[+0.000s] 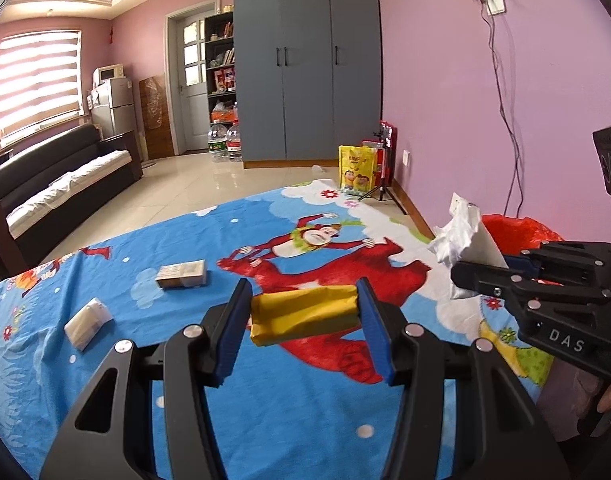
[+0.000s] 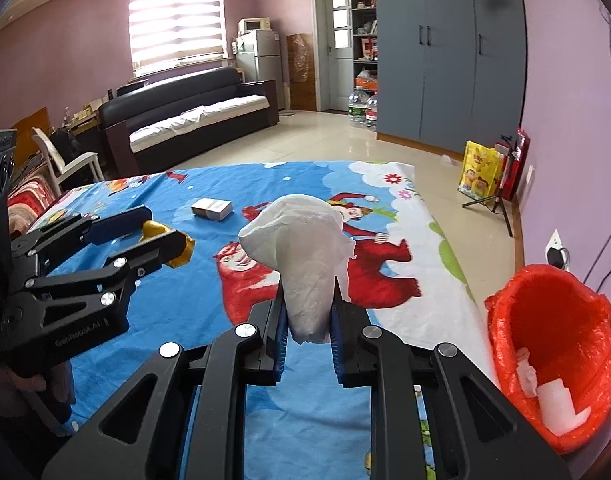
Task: Collect trash
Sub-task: 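Carry the yellow sponge and white tissue over the red bin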
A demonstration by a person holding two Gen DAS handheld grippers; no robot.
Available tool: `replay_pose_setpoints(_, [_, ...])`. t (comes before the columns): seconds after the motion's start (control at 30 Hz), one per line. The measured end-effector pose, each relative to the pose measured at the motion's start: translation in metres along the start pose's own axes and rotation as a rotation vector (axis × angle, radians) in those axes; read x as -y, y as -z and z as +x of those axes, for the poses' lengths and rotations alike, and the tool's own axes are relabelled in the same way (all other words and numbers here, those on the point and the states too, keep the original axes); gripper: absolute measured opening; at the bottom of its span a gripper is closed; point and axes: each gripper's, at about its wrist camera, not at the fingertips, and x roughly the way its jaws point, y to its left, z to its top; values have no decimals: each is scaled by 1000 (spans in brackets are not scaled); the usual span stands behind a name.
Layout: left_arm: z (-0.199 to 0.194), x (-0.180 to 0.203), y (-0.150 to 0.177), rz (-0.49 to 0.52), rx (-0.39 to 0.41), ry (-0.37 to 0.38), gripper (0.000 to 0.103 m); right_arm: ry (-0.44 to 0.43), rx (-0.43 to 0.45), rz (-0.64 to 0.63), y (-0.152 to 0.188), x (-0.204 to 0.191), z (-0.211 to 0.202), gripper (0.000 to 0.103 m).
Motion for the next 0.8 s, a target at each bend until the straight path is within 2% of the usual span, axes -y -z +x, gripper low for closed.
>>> replay_pose_setpoints(0.53, [18,51,-12,10,-5,87,52,76,30,53,11,46,-25,19])
replay_pose_setpoints(0.8, [32,94,-17,37,-8,161,52,140,56,131,23,91,-46,19])
